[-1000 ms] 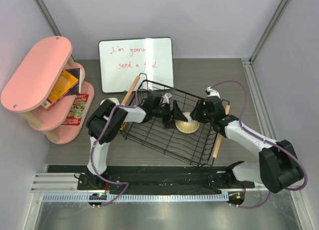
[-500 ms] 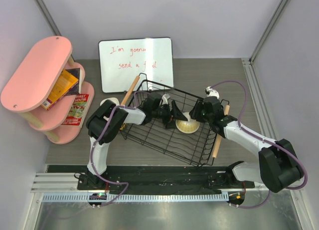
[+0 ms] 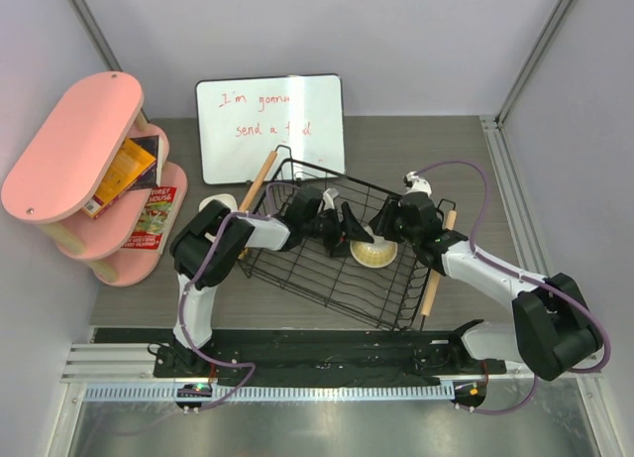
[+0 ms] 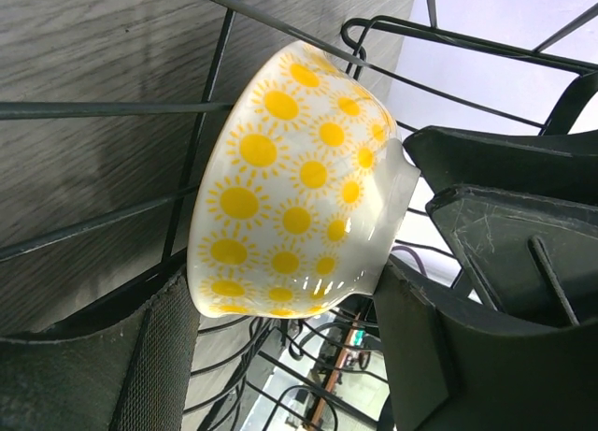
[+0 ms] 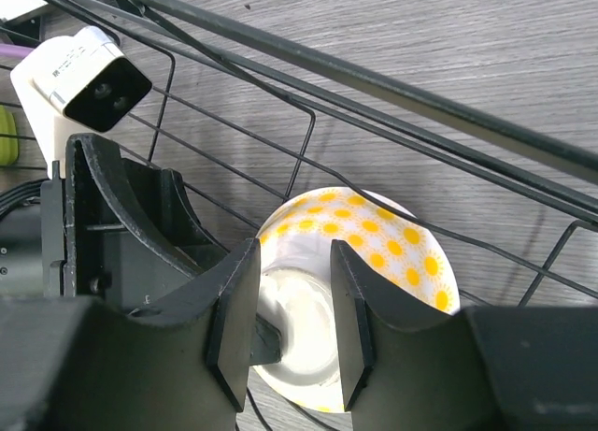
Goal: Unload the bowls from the dish rack
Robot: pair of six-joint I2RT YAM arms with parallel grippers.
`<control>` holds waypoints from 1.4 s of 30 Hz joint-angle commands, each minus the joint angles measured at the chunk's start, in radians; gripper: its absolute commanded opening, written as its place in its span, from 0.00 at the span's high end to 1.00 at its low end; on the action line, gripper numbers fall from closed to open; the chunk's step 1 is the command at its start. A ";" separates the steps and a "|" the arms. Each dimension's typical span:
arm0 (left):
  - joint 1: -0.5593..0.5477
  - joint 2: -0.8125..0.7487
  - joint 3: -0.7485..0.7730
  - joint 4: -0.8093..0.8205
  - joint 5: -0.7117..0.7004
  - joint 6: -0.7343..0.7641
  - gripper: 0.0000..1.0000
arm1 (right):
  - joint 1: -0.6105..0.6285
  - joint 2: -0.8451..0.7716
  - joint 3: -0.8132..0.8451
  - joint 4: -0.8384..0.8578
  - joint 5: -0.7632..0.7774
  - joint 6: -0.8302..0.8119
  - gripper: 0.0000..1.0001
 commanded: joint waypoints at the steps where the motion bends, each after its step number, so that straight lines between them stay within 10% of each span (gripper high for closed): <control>1: 0.014 -0.060 0.007 -0.009 -0.210 0.067 1.00 | 0.080 -0.010 -0.017 -0.248 -0.230 0.062 0.59; 23: 0.018 -0.295 0.205 -0.477 -0.393 0.291 1.00 | 0.077 -0.202 0.176 -0.618 0.117 0.002 0.55; 42: 0.017 -0.525 0.398 -0.974 -0.658 0.622 1.00 | -0.035 0.118 0.345 -0.675 0.253 -0.206 0.57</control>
